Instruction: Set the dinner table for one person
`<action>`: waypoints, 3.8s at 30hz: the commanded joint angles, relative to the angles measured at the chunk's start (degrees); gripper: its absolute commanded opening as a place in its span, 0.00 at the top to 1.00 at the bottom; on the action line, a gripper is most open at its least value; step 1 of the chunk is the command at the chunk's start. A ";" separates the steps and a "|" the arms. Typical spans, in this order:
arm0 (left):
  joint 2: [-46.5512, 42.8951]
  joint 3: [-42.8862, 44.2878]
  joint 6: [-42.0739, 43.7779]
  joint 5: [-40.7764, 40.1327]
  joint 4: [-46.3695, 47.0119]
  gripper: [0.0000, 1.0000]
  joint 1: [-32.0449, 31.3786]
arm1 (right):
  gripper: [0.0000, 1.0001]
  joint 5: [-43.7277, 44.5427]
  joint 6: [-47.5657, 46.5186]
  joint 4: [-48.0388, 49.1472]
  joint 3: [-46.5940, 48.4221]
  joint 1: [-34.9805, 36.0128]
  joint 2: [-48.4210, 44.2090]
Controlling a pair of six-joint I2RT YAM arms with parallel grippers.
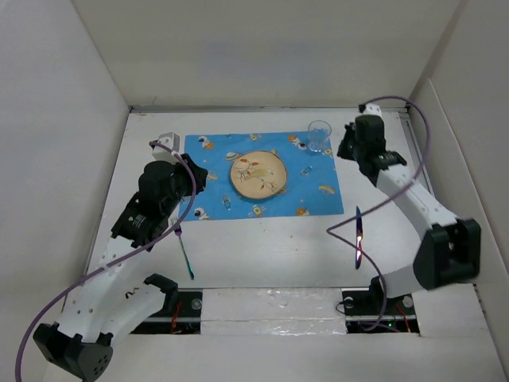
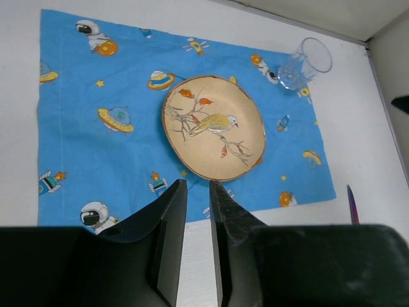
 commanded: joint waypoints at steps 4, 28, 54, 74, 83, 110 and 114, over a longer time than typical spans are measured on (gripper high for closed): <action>-5.18 2.37 1.18 9.02 3.58 0.77 0.37 | 1.00 -0.44 12.96 -2.48 -25.89 -0.62 -19.17; -25.92 2.10 3.46 6.05 2.35 0.67 -2.62 | 0.42 0.50 21.34 -46.80 -18.55 -6.51 -15.37; -19.41 0.09 4.52 12.56 1.56 0.71 -1.57 | 0.43 -13.72 18.25 -30.91 -31.63 -13.62 -19.83; -22.59 0.52 5.05 11.50 0.86 0.70 -2.71 | 0.60 -7.83 27.47 -31.00 -26.09 -5.73 -4.27; -23.99 -0.27 5.04 10.88 1.03 0.70 -3.33 | 0.83 -7.48 34.24 -30.82 -27.67 1.75 -8.14; -25.05 -1.06 5.13 11.06 0.77 0.70 -3.94 | 0.66 -3.00 36.09 -32.23 -21.44 17.83 3.46; -25.75 -1.41 5.13 10.27 0.77 0.70 -3.94 | 0.74 -3.35 37.06 -32.05 -21.43 19.24 3.63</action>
